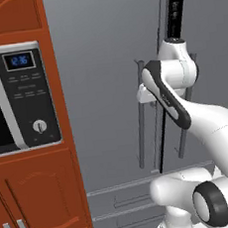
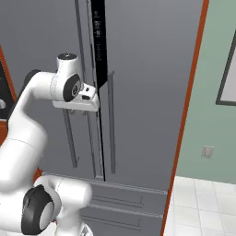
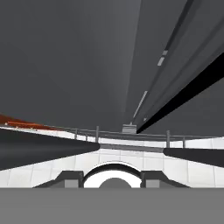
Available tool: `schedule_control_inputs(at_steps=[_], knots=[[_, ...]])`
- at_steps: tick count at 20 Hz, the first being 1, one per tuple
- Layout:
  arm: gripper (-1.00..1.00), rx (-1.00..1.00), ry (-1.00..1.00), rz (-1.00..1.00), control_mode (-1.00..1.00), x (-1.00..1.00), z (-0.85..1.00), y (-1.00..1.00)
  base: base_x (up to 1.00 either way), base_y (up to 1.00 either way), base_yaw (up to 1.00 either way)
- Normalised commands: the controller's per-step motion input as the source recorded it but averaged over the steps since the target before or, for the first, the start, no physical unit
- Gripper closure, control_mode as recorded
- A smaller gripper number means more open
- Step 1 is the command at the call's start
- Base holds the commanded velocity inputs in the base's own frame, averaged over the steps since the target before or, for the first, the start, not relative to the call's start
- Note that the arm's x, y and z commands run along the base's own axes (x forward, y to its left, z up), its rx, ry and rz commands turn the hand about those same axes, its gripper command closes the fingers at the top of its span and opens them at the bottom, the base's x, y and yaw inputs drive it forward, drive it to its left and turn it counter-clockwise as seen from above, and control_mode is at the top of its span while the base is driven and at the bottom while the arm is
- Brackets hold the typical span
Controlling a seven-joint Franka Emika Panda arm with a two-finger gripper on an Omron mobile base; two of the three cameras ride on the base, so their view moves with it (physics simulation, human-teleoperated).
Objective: Open the fridge, grab two sodas, and place both sodas inside the bowl with ice on the dining counter.
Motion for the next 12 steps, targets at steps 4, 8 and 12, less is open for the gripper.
schedule_control_inputs(at_steps=[4, 8, 12], knots=[[-1.0, 0.0, 0.0, 0.0, 1.0, -0.01, 0.0, 0.0, -0.21, -0.14, -0.01], [-1.0, 0.0, 0.0, 0.0, 1.0, 0.0, 0.0, 0.0, -0.65, -0.42, -0.05], [-1.0, 0.0, 0.0, 0.0, 1.0, 0.0, 0.0, 0.0, -0.57, -0.39, -0.04]])
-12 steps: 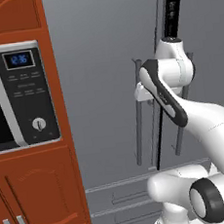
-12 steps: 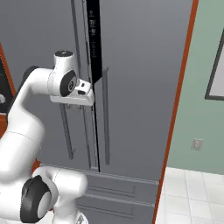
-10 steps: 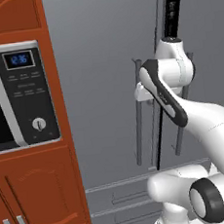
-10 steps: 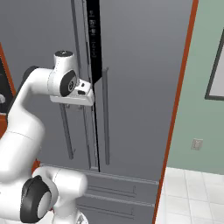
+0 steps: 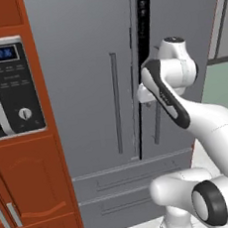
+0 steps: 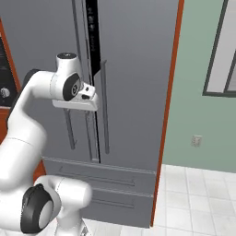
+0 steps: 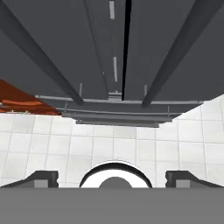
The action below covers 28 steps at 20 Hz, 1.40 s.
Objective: Open the fridge, grab two sodas, and place both sodas inside the bowl with ice on the dining counter.
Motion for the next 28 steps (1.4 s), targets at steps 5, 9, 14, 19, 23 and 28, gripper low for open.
schedule_control_inputs(at_steps=[5, 9, 14, 19, 23, 28], knots=[[-1.0, 0.0, 0.0, 0.0, 1.0, 0.0, 0.0, 0.0, -0.48, -0.14, -0.01], [-1.0, 0.0, 0.0, 0.0, 1.0, 0.0, 0.0, 0.0, -0.29, -0.04, 0.0], [-1.0, 0.0, 0.0, 0.0, 1.0, 0.0, 0.0, 0.0, -0.28, -0.02, 0.0], [-1.0, 0.0, 0.0, 0.0, 1.0, 0.0, 0.0, 0.0, -0.06, 0.0, 0.0], [-1.0, 0.03, -0.14, 0.02, -1.0, 0.32, -0.12, 0.0, 0.0, 0.0, 0.0], [-1.0, 0.08, -0.37, 0.04, -1.0, 0.66, -0.1, 0.0, 0.0, 0.0, 0.0]])
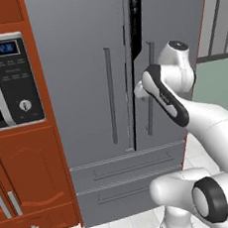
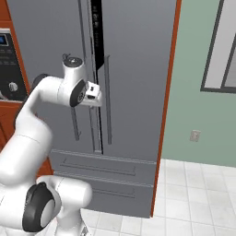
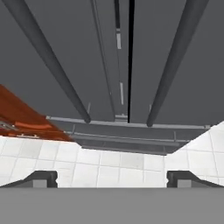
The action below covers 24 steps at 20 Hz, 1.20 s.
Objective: Open the fridge, grab two sodas, and place both sodas inside the bowl with ice on the dining counter.
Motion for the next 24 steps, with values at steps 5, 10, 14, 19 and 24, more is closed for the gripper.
schedule_control_inputs(at_steps=[5, 10, 14, 19, 24], knots=[[-1.0, -0.02, -0.4, 0.02, -1.0, 0.43, -0.19, 0.0, 0.0, 0.0, 0.0], [-1.0, -0.09, -0.18, -0.09, -1.0, 0.06, 0.11, 0.0, 0.0, 0.0, 0.0], [-1.0, -0.1, -0.04, -0.16, -1.0, 0.14, 0.15, -0.12, 0.0, 0.0, 0.0], [-1.0, -0.02, 0.0, -0.1, -1.0, 0.38, 0.22, -0.41, 0.0, 0.0, 0.0], [-1.0, 0.08, 0.03, 0.01, -1.0, 0.47, 0.25, -0.44, 0.0, 0.0, 0.0]])
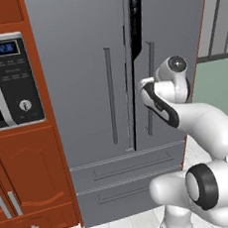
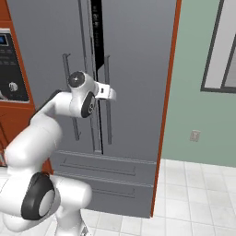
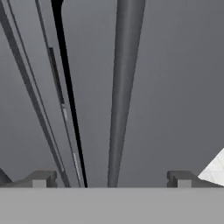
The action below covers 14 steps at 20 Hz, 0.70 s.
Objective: Open the fridge, grab two sodas, and place both sodas inside the bowl with ice on the dining counter.
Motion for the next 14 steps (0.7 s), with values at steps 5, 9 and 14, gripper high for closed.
schedule_control_inputs(at_steps=[5, 9, 14], knots=[[-1.0, 0.11, 0.02, 0.02, -1.0, 0.46, 0.1, -0.13, 0.0, 0.0, 0.0], [-1.0, 0.09, 0.0, 0.01, -1.0, 0.4, 0.0, 0.0, 0.0, 0.0, 0.0], [-1.0, 0.05, -0.01, 0.0, -1.0, 0.39, -0.06, 0.0, 0.0, 0.0, 0.0]])
